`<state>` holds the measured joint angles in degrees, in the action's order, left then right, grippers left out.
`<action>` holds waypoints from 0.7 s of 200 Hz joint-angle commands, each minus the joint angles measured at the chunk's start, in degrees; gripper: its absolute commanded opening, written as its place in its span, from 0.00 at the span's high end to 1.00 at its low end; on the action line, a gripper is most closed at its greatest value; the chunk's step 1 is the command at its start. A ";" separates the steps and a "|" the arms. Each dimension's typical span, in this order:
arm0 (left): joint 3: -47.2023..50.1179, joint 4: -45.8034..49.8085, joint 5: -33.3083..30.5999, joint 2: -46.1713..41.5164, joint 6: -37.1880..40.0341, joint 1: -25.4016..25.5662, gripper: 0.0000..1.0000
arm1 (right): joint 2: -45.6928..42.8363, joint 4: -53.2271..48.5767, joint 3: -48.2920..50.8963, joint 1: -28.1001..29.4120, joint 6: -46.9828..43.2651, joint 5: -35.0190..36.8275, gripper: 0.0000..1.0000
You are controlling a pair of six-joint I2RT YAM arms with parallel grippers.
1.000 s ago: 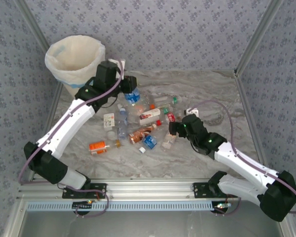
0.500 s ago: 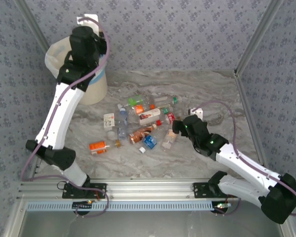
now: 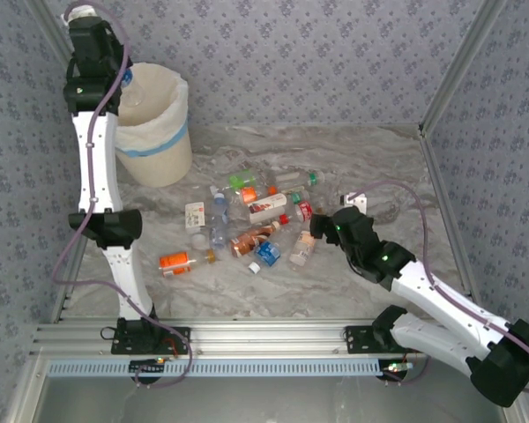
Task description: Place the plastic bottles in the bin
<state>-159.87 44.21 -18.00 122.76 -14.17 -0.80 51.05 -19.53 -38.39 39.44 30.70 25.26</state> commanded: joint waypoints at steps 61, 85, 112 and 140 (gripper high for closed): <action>-1.76 7.33 8.64 6.27 -14.21 -4.18 0.61 | -3.97 -2.30 1.62 -0.10 2.24 0.95 0.00; -1.76 7.54 10.30 6.96 -15.26 -4.39 0.25 | -4.09 -2.46 1.57 -0.07 2.11 1.50 0.00; -1.76 8.00 11.81 6.62 -15.44 -4.39 0.01 | -4.09 -2.27 1.67 -0.08 2.17 1.81 0.00; -1.76 8.62 17.84 5.59 -14.71 -4.35 0.01 | -4.11 -1.50 2.31 -0.07 1.84 1.65 0.00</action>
<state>-159.94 51.99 -6.50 129.99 -28.86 -4.91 47.97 -21.04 -37.26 39.44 31.81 25.32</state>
